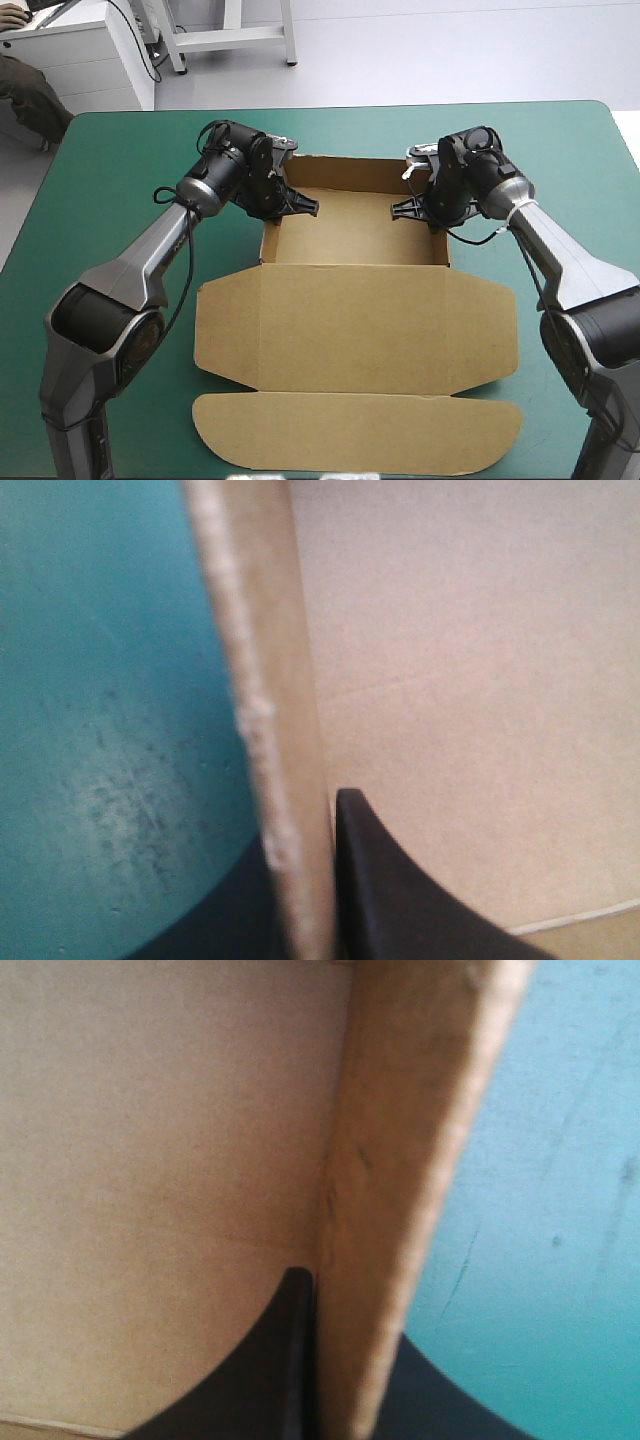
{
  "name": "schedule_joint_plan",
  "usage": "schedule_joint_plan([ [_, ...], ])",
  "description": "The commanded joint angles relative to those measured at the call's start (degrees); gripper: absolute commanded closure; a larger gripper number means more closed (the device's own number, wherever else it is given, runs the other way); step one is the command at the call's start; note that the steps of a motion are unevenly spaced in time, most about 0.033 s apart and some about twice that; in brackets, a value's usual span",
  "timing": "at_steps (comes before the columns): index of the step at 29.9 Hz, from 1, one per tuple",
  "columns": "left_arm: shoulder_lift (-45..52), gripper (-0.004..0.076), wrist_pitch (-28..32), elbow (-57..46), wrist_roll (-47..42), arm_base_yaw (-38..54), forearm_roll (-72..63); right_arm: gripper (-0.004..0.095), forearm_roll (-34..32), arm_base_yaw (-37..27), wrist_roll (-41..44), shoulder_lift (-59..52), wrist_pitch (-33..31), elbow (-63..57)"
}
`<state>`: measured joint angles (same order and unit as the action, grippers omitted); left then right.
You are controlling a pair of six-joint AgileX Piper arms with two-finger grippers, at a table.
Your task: Fold the box
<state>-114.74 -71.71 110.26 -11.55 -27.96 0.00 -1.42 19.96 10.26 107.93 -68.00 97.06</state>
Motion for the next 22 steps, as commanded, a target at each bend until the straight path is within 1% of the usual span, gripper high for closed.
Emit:
schedule_joint_plan([
  [1, 2.6, 0.0715, -2.3, 2.2, 2.5, -0.8, -2.8, 0.0928, 3.5, -0.4, -5.2, -2.0, -2.6, 1.5],
  [3, 2.0, 0.0711, -2.3, 2.2, 2.5, -0.8, -2.8, 0.0928, 2.8, -0.4, -5.4, -2.0, -2.6, 1.5],
  [5, 1.6, 0.0689, -2.3, 2.2, 2.5, -0.8, -3.5, 0.0928, 3.0, -0.4, -5.6, -2.0, -2.5, 1.5],
  [8, 1.4, 0.0593, -2.3, 2.2, 2.3, -0.8, -4.0, 0.0907, 3.0, -0.4, -5.6, -2.0, -2.9, 1.5],
  [9, 1.4, 0.0538, -2.3, 2.2, 2.2, -0.6, -4.0, 0.0875, 3.0, -0.4, -5.6, -2.0, -3.0, 1.5],
  [10, 1.4, 0.0475, -2.3, 2.2, 1.7, -0.3, -4.2, 0.0821, 3.0, -0.4, -5.6, -2.0, -3.4, 1.5],
  [12, 1.4, 0.0335, -2.3, 2.2, 0.5, -0.1, -4.3, 0.0675, 3.0, -0.4, -5.6, -2.0, -3.8, 1.5],
  [13, 1.5, 0.0279, -2.3, 2.2, 0.4, 0.2, -4.3, 0.0540, 3.0, -0.4, -6.0, -2.0, -3.8, 1.5],
  [14, 1.5, 0.0216, -2.3, 2.2, 0.0, 0.3, -4.3, 0.0439, 3.0, -0.4, -6.2, -2.0, -3.8, 1.6],
  [16, 1.5, 0.0127, -2.3, 2.2, -1.4, 0.5, -4.3, 0.0194, 3.0, -0.4, -6.3, -2.0, -3.8, 1.6],
  [18, 1.5, 0.0075, -2.3, 2.2, -1.4, 0.5, -3.8, 0.0050, 2.8, -0.4, -6.3, -2.0, -3.8, 1.6],
  [19, 1.5, 0.0071, -2.3, 2.2, -1.4, 0.5, -3.8, 0.0009, 2.7, -0.6, -6.3, -2.0, -3.8, 1.6],
  [20, 1.5, 0.0071, -2.3, 2.2, -1.4, 0.5, -3.8, -0.0004, 2.8, -0.8, -6.3, -2.0, -3.8, 1.6],
  [22, 1.5, 0.0071, -2.3, 2.2, -1.4, 0.5, -3.7, 0.0004, 3.0, -1.1, -6.3, -2.0, -3.8, 1.7],
])
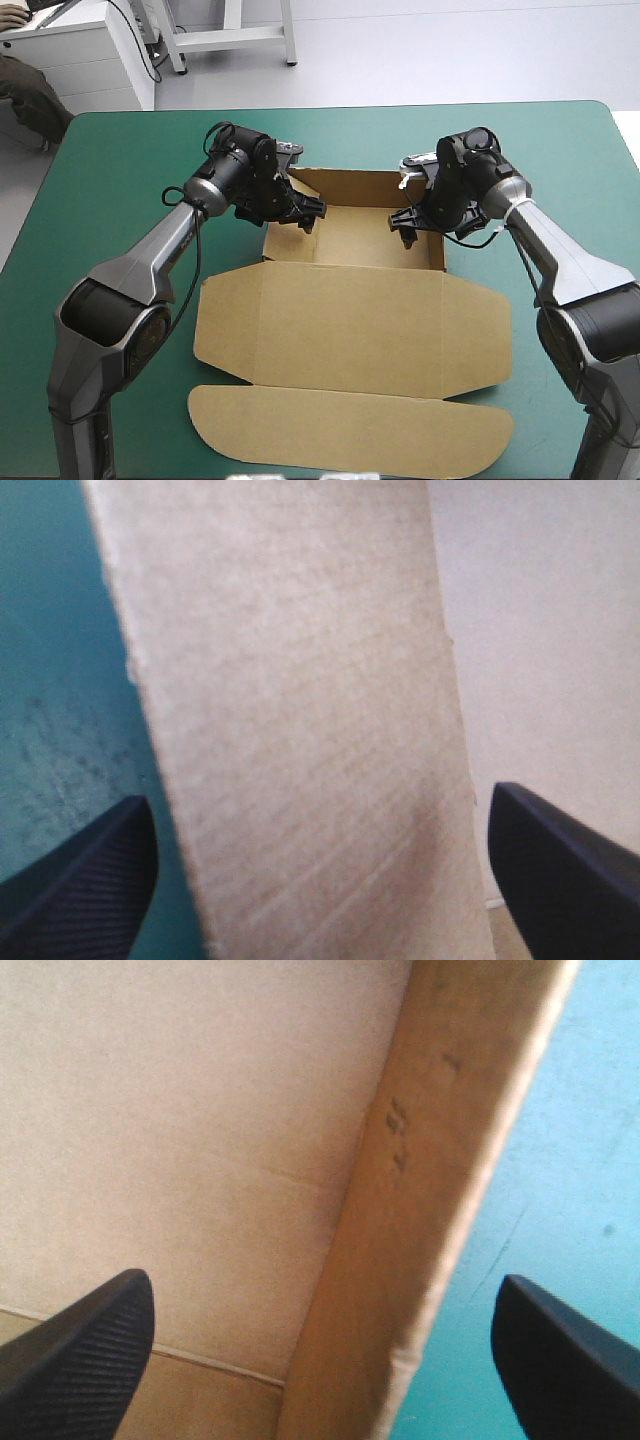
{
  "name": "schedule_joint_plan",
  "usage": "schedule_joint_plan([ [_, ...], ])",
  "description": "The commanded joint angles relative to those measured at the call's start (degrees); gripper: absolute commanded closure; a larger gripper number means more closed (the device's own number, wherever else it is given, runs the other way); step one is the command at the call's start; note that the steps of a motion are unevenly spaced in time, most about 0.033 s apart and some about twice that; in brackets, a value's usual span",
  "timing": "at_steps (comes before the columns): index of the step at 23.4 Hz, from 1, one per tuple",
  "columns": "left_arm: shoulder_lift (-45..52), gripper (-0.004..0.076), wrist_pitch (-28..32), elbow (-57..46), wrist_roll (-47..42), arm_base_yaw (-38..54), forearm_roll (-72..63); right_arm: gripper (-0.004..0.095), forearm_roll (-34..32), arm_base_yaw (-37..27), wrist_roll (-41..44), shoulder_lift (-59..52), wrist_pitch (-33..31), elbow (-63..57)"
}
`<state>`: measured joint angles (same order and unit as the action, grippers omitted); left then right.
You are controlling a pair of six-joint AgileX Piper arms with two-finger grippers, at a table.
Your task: Fold the box
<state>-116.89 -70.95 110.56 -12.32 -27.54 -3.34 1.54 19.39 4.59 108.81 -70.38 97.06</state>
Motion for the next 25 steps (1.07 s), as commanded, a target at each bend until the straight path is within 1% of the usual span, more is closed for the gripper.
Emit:
schedule_joint_plan([
  [1, 3.7, 0.0071, -3.0, 1.9, -0.7, 0.0, -0.4, 0.0004, 0.0, -0.9, -0.6, -3.0, -1.4, 1.8],
  [5, 5.4, 0.0071, -3.0, 1.9, -0.5, 0.0, 0.6, 0.0004, 0.6, -1.3, -1.9, -4.1, -1.1, 2.1],
  [9, 9.7, 0.0071, -3.0, 1.9, -0.2, 0.0, 3.9, 0.0004, 0.3, -1.4, -2.3, -6.7, 0.3, 2.1],
  [11, 14.3, 0.0071, -3.0, 1.9, 2.0, 0.0, 5.1, 0.0004, 0.7, -1.4, -2.4, -8.6, 0.2, 3.0],
  [12, 18.3, 0.0071, -3.1, 1.9, 5.2, -0.1, 4.1, 0.0004, 1.3, -1.4, -2.4, -10.1, 0.3, 3.1],
  [14, 23.5, 0.0082, -3.1, 1.9, 7.7, -0.1, 4.0, 0.0004, 1.7, -1.4, -2.4, -11.6, 0.5, 3.1],
  [15, 26.6, 0.0111, -3.1, 1.9, 8.8, -0.1, 4.0, 0.0005, 1.7, -1.4, -2.4, -12.1, 0.5, 3.1],
  [16, 31.0, 0.0183, -3.1, 1.3, 11.0, -0.1, 4.0, 0.0007, 1.7, -1.4, -2.4, -12.5, 0.6, 3.1],
  [18, 37.5, 0.0341, -3.1, -1.4, 12.3, -0.1, 4.0, 0.0008, 2.5, -1.4, -2.4, -12.5, 1.0, 3.1],
  [19, 41.1, 0.0450, -3.1, -3.8, 12.3, -0.1, 4.5, 0.0008, 2.8, -1.4, -2.2, -12.5, 2.1, 3.1],
  [22, 47.3, 0.0643, -3.1, -9.8, 15.0, -0.1, 5.1, 0.0008, 2.9, -1.4, -2.1, -12.5, 3.3, 3.1],
  [23, 50.3, 0.0727, -3.1, -13.1, 15.9, -0.1, 5.1, 0.0008, 2.9, -1.4, -2.1, -12.5, 3.6, 3.1],
  [25, 55.9, 0.0731, -3.1, -23.2, 16.0, -0.1, 5.0, 0.0008, 2.9, -1.4, -2.1, -12.2, 3.9, 3.1],
])
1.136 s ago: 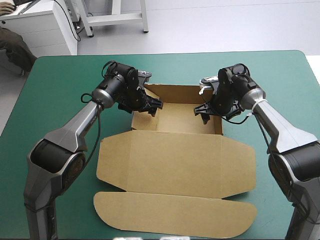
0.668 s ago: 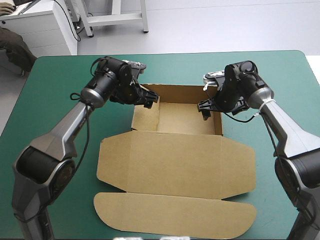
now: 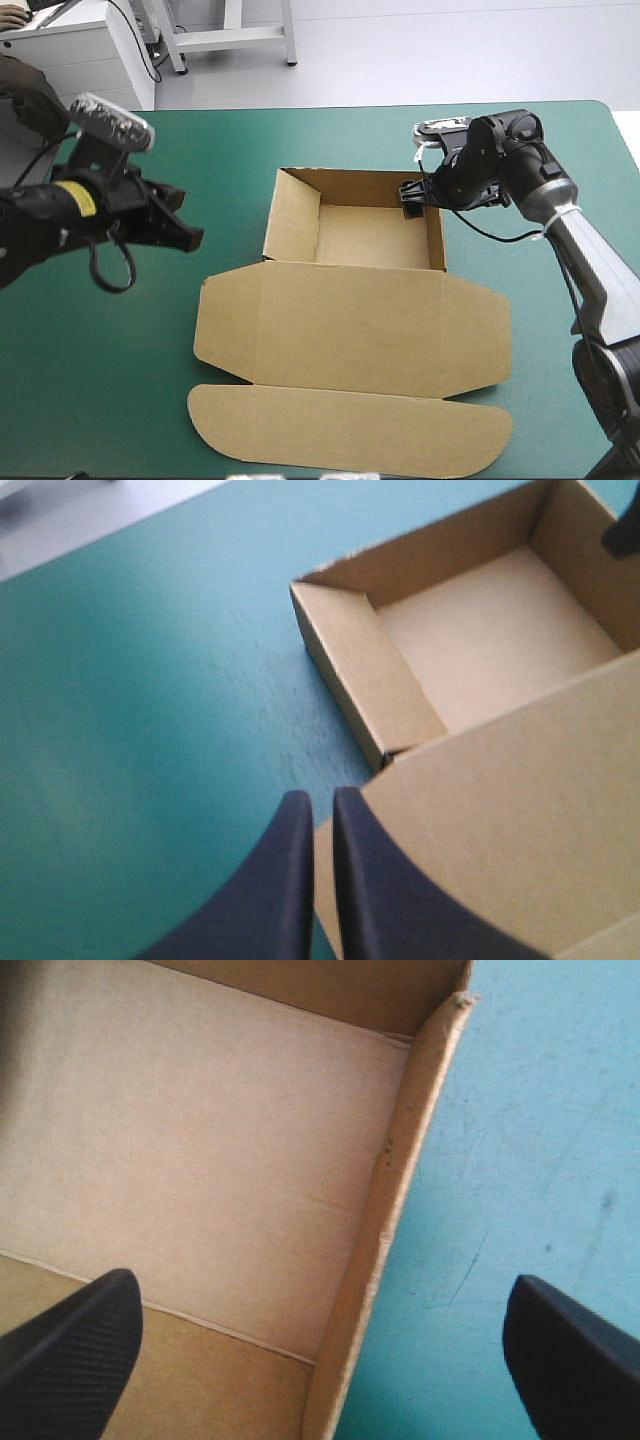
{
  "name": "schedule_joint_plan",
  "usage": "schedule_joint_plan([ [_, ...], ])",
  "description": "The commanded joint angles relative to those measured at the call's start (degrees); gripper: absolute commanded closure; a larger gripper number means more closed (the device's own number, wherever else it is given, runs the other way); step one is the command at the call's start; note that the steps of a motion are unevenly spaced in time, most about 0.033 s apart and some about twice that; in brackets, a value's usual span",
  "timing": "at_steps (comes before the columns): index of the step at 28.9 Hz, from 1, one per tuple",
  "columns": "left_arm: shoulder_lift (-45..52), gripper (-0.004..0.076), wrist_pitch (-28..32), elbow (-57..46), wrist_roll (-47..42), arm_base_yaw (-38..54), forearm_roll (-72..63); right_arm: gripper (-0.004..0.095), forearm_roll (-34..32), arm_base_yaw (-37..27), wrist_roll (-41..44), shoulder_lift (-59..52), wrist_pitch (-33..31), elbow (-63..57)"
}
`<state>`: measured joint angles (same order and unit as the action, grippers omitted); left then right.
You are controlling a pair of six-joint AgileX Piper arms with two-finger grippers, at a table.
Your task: Fold the box
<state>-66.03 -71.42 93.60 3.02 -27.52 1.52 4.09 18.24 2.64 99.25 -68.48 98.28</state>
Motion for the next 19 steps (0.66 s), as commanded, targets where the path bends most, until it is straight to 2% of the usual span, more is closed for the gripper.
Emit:
schedule_joint_plan([
  [1, 7.9, 0.0731, -2.7, -11.5, 0.9, -0.1, 0.1, 0.0008, 0.3, -0.3, -0.1, -2.2, 1.9, 1.9],
  [9, 17.2, 0.0731, -1.8, -36.0, 1.0, -0.1, 0.0, 0.0010, -0.4, -0.3, 0.6, 3.4, 2.6, 1.8],
  [11, 18.8, 0.0731, -1.5, -40.3, 0.5, -0.1, 0.1, 0.0044, -0.4, -0.3, 0.6, 5.0, 2.6, 1.8],
  [13, 20.5, 0.0731, -1.2, -43.4, -0.3, -0.1, 0.9, 0.0133, -0.4, -0.3, 0.7, 6.5, 2.8, 1.8],
  [16, 22.5, 0.0731, -1.0, -45.5, -0.4, -0.1, 2.6, 0.0346, -0.5, -0.3, 1.5, 7.7, 3.8, 1.8],
  [19, 23.9, 0.0731, -0.7, -45.7, -0.4, -0.1, 2.8, 0.0657, -1.3, -0.3, 2.6, 7.8, 5.1, 1.8],
])
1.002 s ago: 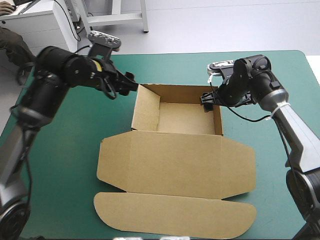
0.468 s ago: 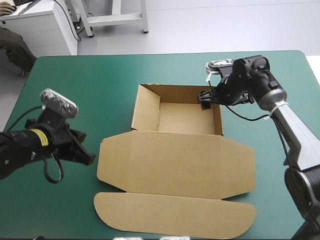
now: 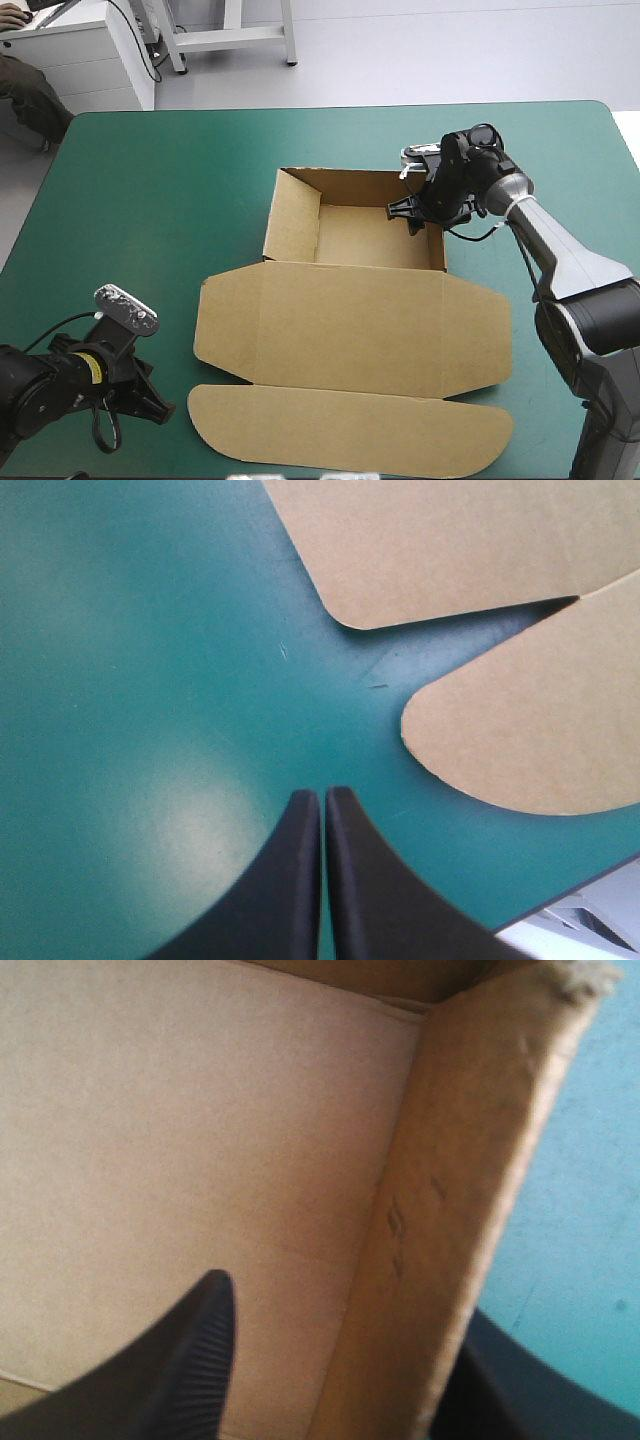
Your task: Fold the box
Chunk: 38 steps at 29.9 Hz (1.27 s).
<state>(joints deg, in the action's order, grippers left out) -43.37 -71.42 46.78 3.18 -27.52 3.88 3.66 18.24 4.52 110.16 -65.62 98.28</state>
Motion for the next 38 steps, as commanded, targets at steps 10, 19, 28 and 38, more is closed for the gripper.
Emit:
schedule_joint_plan([
  [10, 2.1, 0.0731, 0.1, 1.1, -2.3, -0.1, 0.3, 0.0928, -6.3, -0.3, -0.5, -3.1, 2.4, 2.1],
  [19, 2.1, 0.0731, 0.6, 1.1, -2.4, -0.1, -0.2, 0.0928, -14.5, -7.7, -2.9, -3.1, 3.4, 9.8],
  [28, 2.1, 0.0731, 1.3, 1.1, -2.4, -0.1, -0.2, 0.0928, -8.5, -26.8, -7.7, -3.1, 2.6, 14.0],
  [38, 2.1, 0.0731, 4.7, 1.1, -2.4, -0.1, -0.2, 0.0928, -2.0, -41.8, -10.3, -3.1, 3.8, 13.9],
])
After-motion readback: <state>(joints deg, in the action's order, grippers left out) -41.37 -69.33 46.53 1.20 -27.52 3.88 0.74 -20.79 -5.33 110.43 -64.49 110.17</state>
